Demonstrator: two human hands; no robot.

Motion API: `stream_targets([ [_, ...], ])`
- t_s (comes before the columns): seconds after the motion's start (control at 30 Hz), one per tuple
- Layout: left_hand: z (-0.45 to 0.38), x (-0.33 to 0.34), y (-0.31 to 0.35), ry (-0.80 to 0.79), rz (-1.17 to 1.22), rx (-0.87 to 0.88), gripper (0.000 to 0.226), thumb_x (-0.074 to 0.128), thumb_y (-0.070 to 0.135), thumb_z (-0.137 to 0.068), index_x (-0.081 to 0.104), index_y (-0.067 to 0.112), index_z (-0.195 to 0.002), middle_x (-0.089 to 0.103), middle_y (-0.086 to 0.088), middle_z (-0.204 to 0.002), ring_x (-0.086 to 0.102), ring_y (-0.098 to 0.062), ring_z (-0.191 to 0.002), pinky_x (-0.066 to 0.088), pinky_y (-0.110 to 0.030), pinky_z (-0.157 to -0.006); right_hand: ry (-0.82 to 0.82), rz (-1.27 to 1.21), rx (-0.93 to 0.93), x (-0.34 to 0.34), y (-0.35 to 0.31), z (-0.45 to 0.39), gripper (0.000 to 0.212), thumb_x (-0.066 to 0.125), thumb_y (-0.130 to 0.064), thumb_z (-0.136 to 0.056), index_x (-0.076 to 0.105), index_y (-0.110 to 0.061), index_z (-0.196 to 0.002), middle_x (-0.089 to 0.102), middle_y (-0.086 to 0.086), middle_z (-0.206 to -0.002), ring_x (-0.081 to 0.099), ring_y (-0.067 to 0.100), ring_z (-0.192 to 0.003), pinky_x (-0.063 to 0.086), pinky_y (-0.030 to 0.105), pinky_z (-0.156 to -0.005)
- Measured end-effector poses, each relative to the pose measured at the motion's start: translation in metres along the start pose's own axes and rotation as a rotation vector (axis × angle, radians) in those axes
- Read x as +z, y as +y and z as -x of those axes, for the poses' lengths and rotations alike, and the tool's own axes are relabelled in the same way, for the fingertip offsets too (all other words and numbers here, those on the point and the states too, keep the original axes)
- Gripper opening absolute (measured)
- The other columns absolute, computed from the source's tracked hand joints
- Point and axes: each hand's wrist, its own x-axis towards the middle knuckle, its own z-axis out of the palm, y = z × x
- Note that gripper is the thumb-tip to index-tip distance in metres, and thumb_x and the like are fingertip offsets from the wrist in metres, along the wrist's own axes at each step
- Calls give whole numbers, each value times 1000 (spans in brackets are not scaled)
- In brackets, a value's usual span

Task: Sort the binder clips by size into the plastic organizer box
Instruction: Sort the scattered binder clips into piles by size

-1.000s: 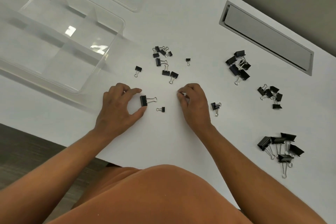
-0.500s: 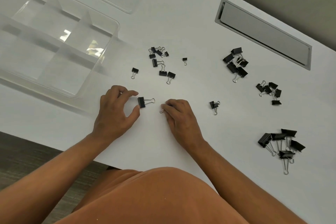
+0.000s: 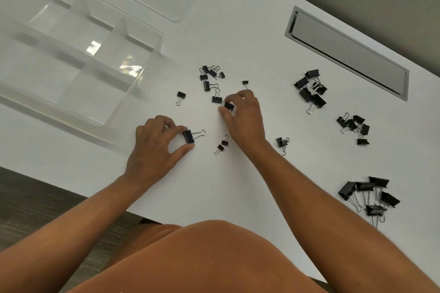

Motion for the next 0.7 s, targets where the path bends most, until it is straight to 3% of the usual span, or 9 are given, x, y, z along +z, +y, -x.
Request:
stream_targets([
  [0.1,0,1,-1,7,-21,1,50,55,58,-95,72,23,-126,52,-1,-110,52,-22,-94,36,-38,-86,50,-30,28,2,1,6,14,65,-16,-94,73,-14,-106,61,2,-107,61,24,-102,53,41,-92],
  [0.17,-1,3,-1,13,-40,2,50,53,55,-97,70,21,-130,54,-3,-111,53,-24,-95,37,-38,-85,80,-44,3,1,0,8,18,65,-7,-91,74,-13,-105,64,2,-105,63,23,-98,54,40,-90],
  [0.27,-1,4,-1,28,-60,11,48,53,52,-99,69,21,-132,55,-5,-111,54,-26,-95,38,-40,-83,109,34,-218,0,-6,2,28,64,4,-89,75,-10,-110,67,4,-114,62,25,-107,48,25,-94],
  [0.4,-1,4,-1,22,-66,10,46,55,50,-99,68,21,-132,55,-5,-112,53,-25,-95,37,-40,-83,-80,282,-380,6,-9,-13,36,55,9,-92,73,-9,-118,60,7,-133,54,32,-112,55,36,-80],
  [0.53,-1,5,-1,20,-74,11,45,56,48,-99,67,21,-134,55,-5,-112,54,-26,-97,38,-40,-83,-61,361,-320,12,-8,-9,29,55,13,-84,73,-4,-100,63,8,-116,54,33,-95,57,46,-63],
  [0.7,-1,6,-2,27,-90,13,45,55,44,-102,64,20,-138,54,-6,-112,52,-25,-97,37,-40,-83,-98,324,-266,13,-20,14,21,56,1,-92,71,-3,-105,59,13,-109,57,34,-90,55,46,-67],
])
